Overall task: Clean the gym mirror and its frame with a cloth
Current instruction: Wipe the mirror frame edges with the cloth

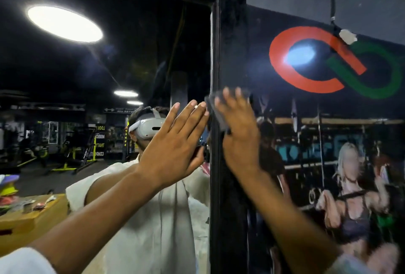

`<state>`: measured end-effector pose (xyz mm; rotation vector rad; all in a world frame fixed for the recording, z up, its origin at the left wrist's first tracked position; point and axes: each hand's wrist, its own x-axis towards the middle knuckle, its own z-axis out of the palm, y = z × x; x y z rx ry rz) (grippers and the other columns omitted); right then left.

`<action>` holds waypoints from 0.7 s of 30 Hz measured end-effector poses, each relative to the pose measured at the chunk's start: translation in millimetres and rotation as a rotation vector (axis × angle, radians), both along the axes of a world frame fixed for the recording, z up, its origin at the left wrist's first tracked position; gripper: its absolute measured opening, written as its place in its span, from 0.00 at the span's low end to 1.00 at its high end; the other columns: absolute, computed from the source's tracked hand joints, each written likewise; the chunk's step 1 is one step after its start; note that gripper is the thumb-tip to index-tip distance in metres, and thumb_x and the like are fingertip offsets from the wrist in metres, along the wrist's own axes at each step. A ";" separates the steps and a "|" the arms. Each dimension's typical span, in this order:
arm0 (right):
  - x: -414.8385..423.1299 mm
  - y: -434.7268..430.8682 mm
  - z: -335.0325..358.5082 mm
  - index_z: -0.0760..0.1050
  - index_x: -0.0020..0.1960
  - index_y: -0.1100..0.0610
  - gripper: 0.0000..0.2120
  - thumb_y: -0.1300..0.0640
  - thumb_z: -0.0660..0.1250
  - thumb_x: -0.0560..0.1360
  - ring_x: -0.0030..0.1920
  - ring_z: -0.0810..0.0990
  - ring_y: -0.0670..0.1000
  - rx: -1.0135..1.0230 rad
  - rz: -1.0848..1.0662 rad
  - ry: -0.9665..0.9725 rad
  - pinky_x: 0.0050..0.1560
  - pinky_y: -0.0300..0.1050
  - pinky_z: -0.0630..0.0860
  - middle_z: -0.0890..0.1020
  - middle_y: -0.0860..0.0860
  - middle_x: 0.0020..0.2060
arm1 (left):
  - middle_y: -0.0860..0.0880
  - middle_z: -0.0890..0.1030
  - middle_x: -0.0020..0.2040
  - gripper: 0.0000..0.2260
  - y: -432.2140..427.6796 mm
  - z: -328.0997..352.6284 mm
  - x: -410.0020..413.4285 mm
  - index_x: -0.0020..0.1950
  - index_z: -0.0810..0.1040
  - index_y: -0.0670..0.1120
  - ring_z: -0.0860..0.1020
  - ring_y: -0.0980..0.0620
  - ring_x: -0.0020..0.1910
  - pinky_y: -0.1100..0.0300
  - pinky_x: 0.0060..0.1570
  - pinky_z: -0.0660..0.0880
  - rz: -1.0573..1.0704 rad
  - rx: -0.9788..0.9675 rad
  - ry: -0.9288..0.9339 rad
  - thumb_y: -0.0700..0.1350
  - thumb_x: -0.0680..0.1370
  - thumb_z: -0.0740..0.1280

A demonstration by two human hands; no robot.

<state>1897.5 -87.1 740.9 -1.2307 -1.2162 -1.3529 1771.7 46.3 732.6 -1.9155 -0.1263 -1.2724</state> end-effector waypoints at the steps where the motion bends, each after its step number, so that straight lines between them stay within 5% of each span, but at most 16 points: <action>1: -10.7 2.6 -38.1 0.75 0.75 0.61 0.31 0.76 0.63 0.73 0.82 0.63 0.60 0.001 -0.015 0.025 0.82 0.63 0.59 0.72 0.56 0.77 | 0.38 0.54 0.86 0.33 -1.1 -4.1 0.5 0.86 0.56 0.38 0.51 0.40 0.86 0.37 0.83 0.51 -0.005 -0.018 0.004 0.56 0.85 0.53; 5: -24.4 0.4 -89.5 0.78 0.71 0.59 0.30 0.74 0.75 0.72 0.80 0.67 0.57 -0.046 -0.019 0.015 0.79 0.64 0.65 0.75 0.52 0.75 | 0.37 0.51 0.87 0.34 -2.3 -32.1 1.8 0.86 0.55 0.38 0.48 0.39 0.86 0.36 0.83 0.51 -0.021 -0.045 0.040 0.56 0.85 0.55; 10: -20.0 -20.7 31.5 0.82 0.66 0.63 0.24 0.76 0.64 0.74 0.77 0.72 0.61 0.159 0.054 -0.031 0.78 0.64 0.64 0.81 0.57 0.69 | 0.39 0.52 0.87 0.32 -2.5 -47.7 2.4 0.86 0.54 0.39 0.49 0.41 0.87 0.36 0.83 0.53 -0.044 -0.069 0.011 0.55 0.86 0.52; 13: -13.0 -8.8 45.9 0.81 0.68 0.59 0.30 0.76 0.64 0.69 0.80 0.67 0.60 -0.034 -0.094 -0.036 0.81 0.64 0.59 0.79 0.55 0.72 | 0.39 0.53 0.87 0.33 -3.4 -51.6 2.3 0.86 0.55 0.38 0.49 0.41 0.87 0.37 0.84 0.52 -0.052 -0.091 0.004 0.55 0.85 0.54; 18: -14.2 2.0 -84.4 0.70 0.78 0.54 0.29 0.67 0.60 0.77 0.85 0.53 0.52 -0.083 -0.068 0.051 0.85 0.54 0.47 0.64 0.46 0.81 | 0.38 0.54 0.86 0.34 -2.9 -79.2 -3.5 0.86 0.55 0.37 0.51 0.40 0.86 0.36 0.82 0.56 -0.106 -0.160 0.016 0.52 0.84 0.58; 21: -22.2 -4.3 -165.0 0.70 0.77 0.54 0.29 0.66 0.58 0.77 0.84 0.56 0.52 -0.147 -0.060 0.082 0.85 0.55 0.49 0.64 0.45 0.80 | 0.38 0.53 0.87 0.34 -1.1 -95.2 -8.2 0.86 0.54 0.37 0.50 0.40 0.86 0.34 0.82 0.56 -0.095 -0.163 0.046 0.53 0.84 0.58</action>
